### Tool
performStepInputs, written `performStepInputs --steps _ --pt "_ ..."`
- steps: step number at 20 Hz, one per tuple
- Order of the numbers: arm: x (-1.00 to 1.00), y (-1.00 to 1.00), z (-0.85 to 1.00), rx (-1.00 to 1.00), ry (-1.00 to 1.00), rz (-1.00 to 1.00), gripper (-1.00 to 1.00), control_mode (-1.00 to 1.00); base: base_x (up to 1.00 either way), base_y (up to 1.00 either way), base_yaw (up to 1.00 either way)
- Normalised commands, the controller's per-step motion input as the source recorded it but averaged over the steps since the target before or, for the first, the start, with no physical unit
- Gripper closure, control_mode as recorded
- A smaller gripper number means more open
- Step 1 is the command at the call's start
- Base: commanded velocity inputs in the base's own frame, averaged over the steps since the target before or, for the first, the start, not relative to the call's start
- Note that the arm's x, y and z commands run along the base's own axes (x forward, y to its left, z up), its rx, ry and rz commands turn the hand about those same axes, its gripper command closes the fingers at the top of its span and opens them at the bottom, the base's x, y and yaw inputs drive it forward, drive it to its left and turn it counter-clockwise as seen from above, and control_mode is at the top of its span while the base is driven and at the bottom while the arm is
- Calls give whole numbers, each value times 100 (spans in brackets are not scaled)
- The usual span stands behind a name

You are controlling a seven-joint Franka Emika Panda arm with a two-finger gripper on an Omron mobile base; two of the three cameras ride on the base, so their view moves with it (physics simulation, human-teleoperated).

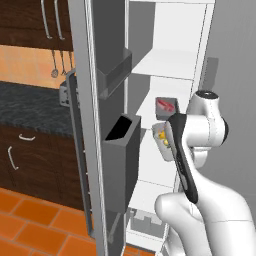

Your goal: Take the meat container that has the steak and place it on the second highest rack of the freezer. Then take the vegetable container that has the corns and place it on the highest rack of the freezer.

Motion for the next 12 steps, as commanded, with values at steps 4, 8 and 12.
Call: performStepInputs --steps 4,8,12 --pt "0 59 33 0 -7 -8 100 -100 0 0 0" --pt "1 19 55 0 -12 -4 100 -100 0 0 0" --pt "1 0 49 0 -16 -1 100 -100 0 0 0"
